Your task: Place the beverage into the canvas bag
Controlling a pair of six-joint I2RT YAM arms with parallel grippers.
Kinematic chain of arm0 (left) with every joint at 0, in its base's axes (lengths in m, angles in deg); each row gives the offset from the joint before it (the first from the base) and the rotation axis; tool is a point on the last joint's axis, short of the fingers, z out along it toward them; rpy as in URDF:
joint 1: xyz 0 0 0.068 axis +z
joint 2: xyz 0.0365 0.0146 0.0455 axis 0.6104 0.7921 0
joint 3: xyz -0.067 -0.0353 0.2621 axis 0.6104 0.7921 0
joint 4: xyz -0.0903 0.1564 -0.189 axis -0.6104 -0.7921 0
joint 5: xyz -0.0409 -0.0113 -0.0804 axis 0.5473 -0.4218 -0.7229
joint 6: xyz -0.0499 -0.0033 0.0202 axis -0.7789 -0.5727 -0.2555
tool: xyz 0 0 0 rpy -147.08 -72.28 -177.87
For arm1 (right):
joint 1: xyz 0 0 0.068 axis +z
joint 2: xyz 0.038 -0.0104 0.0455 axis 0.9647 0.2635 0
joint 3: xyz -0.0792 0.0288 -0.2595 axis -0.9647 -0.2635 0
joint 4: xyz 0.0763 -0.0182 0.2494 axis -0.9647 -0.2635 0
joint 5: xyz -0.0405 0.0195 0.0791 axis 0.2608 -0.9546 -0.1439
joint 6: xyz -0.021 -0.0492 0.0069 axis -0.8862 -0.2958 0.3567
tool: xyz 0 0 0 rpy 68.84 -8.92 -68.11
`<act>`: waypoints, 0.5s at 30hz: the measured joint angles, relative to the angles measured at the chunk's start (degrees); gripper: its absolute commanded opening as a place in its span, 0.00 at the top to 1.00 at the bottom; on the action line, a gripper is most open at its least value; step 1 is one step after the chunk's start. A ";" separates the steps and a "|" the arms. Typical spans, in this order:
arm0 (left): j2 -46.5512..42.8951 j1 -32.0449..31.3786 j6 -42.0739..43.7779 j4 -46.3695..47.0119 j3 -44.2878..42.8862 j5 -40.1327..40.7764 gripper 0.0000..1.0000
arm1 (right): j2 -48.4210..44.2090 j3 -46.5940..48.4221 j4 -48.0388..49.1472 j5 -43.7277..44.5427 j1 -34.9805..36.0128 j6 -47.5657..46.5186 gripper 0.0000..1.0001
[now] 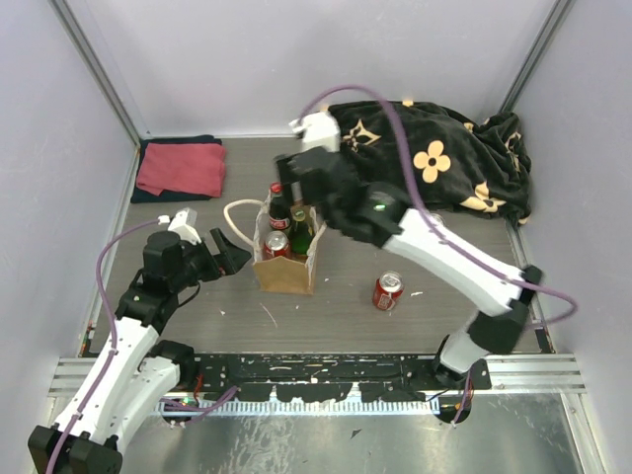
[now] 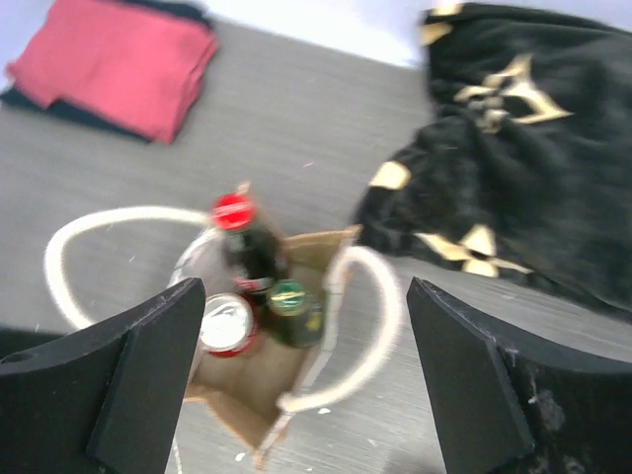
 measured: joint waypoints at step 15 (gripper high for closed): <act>5.57 -2.93 -3.87 0.00 -0.57 -1.33 0.02 | -27.10 -25.62 -7.58 -0.24 -23.37 6.67 0.12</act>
